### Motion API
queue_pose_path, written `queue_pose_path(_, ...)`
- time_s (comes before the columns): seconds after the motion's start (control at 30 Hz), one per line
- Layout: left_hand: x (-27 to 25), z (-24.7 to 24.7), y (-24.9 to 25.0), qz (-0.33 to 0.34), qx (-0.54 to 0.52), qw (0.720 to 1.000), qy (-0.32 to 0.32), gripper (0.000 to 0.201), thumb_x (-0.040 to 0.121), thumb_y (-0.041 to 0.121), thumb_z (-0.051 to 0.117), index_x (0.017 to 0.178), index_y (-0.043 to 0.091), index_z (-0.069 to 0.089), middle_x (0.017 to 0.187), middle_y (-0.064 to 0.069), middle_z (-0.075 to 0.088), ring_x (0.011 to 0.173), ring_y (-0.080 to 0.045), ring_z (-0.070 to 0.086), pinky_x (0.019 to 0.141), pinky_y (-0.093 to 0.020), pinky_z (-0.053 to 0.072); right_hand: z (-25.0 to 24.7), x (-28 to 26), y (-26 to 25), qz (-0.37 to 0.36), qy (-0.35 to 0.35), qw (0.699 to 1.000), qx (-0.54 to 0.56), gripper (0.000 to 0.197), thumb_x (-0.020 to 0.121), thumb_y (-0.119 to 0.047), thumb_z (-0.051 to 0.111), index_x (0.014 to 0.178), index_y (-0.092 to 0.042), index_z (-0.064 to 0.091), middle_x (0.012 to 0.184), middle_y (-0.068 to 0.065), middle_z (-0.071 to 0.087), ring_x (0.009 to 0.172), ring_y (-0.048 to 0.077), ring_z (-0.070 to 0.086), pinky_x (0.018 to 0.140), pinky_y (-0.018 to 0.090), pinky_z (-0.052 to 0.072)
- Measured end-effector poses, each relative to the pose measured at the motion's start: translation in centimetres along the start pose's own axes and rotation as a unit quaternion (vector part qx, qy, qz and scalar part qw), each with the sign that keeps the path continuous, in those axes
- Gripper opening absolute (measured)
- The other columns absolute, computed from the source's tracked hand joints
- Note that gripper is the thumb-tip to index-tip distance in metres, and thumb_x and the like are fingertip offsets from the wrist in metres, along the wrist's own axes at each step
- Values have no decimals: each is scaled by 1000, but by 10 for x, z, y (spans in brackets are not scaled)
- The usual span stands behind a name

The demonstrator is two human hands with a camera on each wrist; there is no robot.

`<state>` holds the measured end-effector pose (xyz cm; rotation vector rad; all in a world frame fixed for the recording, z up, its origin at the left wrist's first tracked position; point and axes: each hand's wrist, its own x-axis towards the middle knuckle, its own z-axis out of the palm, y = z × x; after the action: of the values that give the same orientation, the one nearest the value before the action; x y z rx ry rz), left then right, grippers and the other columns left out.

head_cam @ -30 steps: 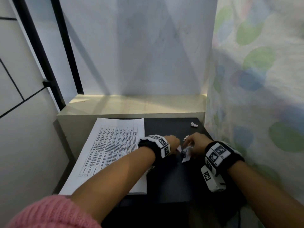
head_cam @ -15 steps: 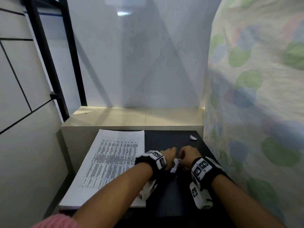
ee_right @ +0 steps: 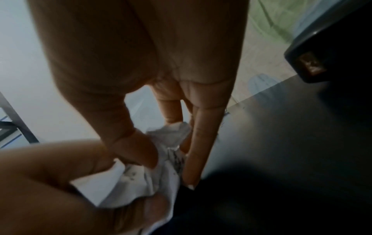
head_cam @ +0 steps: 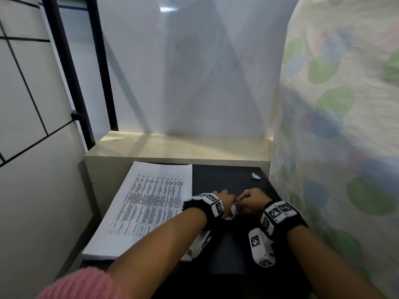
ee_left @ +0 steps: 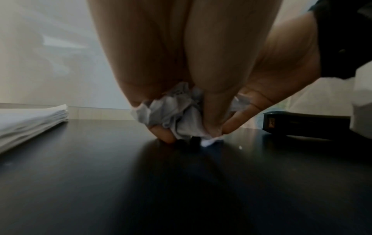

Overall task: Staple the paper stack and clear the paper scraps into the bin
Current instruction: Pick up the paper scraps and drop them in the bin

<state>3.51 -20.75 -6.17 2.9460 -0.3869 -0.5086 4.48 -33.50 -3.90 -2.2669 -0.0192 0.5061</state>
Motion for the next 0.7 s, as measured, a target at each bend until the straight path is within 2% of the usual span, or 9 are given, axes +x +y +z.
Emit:
queue_pose_path(0.07, -14, -9, 5, 9, 0, 1000, -5, 40, 86, 33, 53, 120, 12, 51, 127, -16, 51, 123, -38, 44, 101, -50, 36, -3, -2, 1, -11, -16, 1000, 19, 8, 80, 5, 64, 78, 0, 69, 68, 11, 59, 62, 19, 57, 63, 31, 53)
queue_pose_path(0.13, -19, -16, 7, 26, 7, 1000, -12, 38, 91, 27, 51, 123, 8, 52, 131, -15, 51, 126, -32, 42, 104, -47, 32, -7, -1, 4, -5, -27, 999, 46, 8, 80, 5, 64, 83, -2, 66, 74, 11, 59, 69, 21, 59, 65, 30, 53)
queue_pose_path(0.27, -17, -20, 4, 28, -27, 999, -2, 39, 91, 24, 53, 124, 4, 54, 128, -18, 55, 120, -33, 52, 97, -39, 40, -16, 2, 8, 9, -38, 994, 106, 6, 83, -4, 66, 83, -10, 63, 80, 12, 60, 66, 20, 58, 65, 34, 54)
queue_pose_path(0.33, -17, -23, 0, 12, -48, 999, 0, 37, 90, 19, 54, 122, -1, 55, 126, -21, 56, 117, -35, 56, 89, -36, 44, -20, 4, 8, 13, -19, 991, 130, 4, 86, -15, 66, 84, -13, 63, 83, 9, 61, 68, 19, 59, 59, 29, 54)
queue_pose_path(0.43, -17, -28, -7, 0, -62, 998, 11, 34, 91, 11, 53, 121, -6, 55, 127, -23, 57, 117, -35, 56, 94, -37, 44, -27, 16, 6, -1, 74, 988, 138, 15, 88, -22, 63, 81, -9, 62, 77, 9, 55, 58, 20, 53, 54, 32, 48)
queue_pose_path(0.5, -13, -30, -13, -11, -60, 998, 14, 34, 93, 13, 51, 121, -5, 55, 128, -21, 58, 118, -34, 56, 96, -37, 44, -30, 28, 2, -11, 146, 989, -22, 13, 88, -17, 60, 92, -9, 69, 94, 8, 62, 78, 24, 62, 74, 38, 53)
queue_pose_path(0.57, -7, -32, -18, -25, -58, 998, 13, 34, 94, 18, 51, 121, -2, 54, 129, -19, 58, 119, -34, 56, 97, -36, 44, -29, 36, -4, -10, 136, 971, -198, 29, 86, -14, 60, 115, -13, 65, 128, 7, 60, 115, 23, 59, 99, 32, 48)
queue_pose_path(0.63, -4, -38, -23, -30, -62, 997, 24, 35, 94, 19, 51, 123, -1, 54, 130, -19, 58, 120, -34, 56, 98, -36, 44, -25, 38, -11, -14, 94, 957, -276, 42, 86, -14, 61, 128, -15, 56, 145, 7, 46, 130, 21, 48, 107, 28, 41)
queue_pose_path(0.7, -2, -47, -32, -36, -67, 996, 45, 36, 95, 17, 49, 126, -2, 51, 133, -19, 55, 124, -34, 53, 100, -36, 41, -23, 41, -15, -21, 75, 953, -294, 48, 86, -14, 62, 133, -14, 53, 145, 7, 45, 132, 20, 46, 108, 27, 40)
